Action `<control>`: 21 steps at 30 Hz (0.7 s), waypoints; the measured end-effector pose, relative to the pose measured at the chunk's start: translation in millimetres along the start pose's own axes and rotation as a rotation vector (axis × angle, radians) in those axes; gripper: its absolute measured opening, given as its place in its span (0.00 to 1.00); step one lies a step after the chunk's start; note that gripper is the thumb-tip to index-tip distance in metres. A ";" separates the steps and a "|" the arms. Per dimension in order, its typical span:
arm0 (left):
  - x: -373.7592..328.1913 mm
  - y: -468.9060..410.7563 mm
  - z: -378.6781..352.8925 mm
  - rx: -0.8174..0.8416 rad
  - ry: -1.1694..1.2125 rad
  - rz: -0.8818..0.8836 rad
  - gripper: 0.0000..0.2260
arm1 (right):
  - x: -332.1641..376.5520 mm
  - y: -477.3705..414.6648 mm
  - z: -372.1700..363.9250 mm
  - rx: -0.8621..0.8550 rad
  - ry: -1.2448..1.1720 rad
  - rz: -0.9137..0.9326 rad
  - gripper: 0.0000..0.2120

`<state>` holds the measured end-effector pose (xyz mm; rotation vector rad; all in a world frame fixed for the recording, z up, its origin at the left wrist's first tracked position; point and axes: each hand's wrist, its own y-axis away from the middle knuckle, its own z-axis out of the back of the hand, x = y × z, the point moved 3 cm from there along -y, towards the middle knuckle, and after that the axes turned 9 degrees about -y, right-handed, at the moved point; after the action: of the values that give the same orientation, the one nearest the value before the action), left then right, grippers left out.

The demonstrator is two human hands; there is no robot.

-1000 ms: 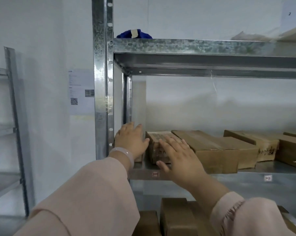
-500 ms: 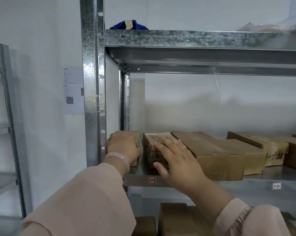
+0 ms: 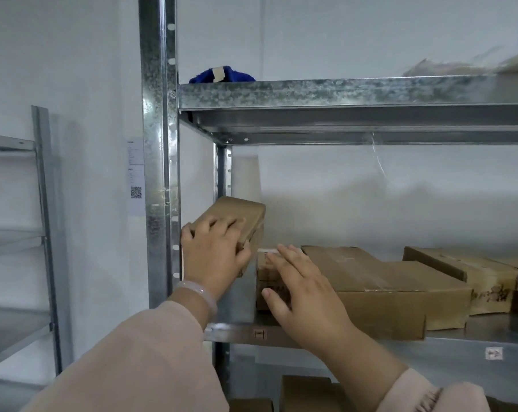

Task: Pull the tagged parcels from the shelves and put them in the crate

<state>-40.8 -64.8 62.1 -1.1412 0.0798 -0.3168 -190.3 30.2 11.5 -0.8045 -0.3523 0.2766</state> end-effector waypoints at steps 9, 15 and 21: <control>-8.8 4.5 42.5 -0.164 0.838 0.302 0.18 | -0.3 0.0 7.1 -0.102 -0.453 -0.178 0.29; -30.6 45.1 47.6 0.022 1.687 0.815 0.15 | 13.1 10.0 20.6 -0.220 -0.876 -0.248 0.22; -44.1 75.2 55.2 0.224 1.691 0.773 0.13 | 19.7 31.4 29.8 -0.223 -0.886 -0.166 0.27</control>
<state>-54.9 24.8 13.1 -0.2768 1.8564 -0.4883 -188.0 77.6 11.3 -0.8316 -1.2936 0.4357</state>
